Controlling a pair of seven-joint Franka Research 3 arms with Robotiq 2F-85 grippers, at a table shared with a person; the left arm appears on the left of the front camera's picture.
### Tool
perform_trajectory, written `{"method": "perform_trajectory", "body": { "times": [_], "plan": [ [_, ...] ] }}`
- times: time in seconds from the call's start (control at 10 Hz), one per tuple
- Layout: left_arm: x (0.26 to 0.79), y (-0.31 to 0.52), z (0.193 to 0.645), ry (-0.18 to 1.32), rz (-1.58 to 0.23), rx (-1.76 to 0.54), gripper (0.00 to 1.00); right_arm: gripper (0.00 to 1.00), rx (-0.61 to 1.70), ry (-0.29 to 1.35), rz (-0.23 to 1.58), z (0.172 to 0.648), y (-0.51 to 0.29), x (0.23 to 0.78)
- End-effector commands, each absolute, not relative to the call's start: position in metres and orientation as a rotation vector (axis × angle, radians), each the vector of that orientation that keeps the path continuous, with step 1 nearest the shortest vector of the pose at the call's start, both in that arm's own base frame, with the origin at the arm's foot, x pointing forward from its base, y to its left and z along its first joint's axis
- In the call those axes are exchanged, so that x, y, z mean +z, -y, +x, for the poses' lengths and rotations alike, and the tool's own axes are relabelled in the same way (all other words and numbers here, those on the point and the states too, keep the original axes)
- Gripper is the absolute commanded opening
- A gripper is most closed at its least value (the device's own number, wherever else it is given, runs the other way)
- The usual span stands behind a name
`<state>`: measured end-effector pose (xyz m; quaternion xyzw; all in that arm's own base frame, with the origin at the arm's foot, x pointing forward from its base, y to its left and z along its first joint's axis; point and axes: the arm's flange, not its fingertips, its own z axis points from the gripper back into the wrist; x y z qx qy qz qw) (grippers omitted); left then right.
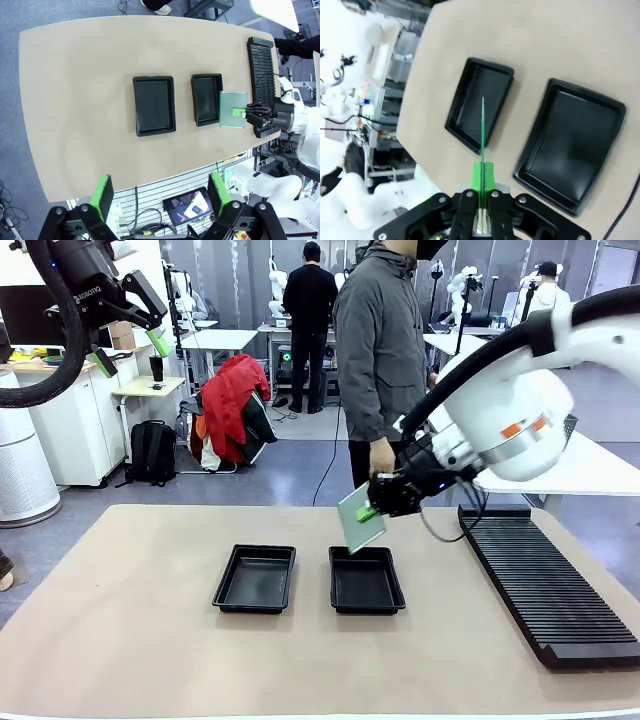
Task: Inspect and transfer BCBs to ESD trays.
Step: Pick up the Blank PCB from the PCB Rack and place it in the left ESD tray.
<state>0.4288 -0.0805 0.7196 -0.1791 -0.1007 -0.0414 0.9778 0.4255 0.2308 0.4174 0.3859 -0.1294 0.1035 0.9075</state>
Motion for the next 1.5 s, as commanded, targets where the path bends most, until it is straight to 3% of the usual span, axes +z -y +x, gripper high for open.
{"method": "perform_trajectory", "body": {
  "times": [0.0, 0.7, 1.4],
  "plan": [
    [0.719, 0.079, 0.429, 0.207, -0.357, -0.081, 1.00, 0.03, 0.183, 0.345, 0.891, 0.424, -0.256, 0.384],
    [0.719, 0.079, 0.429, 0.207, -0.357, -0.081, 1.00, 0.03, -0.008, 0.290, 1.034, 0.447, -0.348, 0.302],
    [0.719, 0.079, 0.429, 0.207, -0.357, -0.081, 1.00, 0.03, -0.068, 0.189, 0.919, 0.459, -0.411, 0.279]
  ]
}}
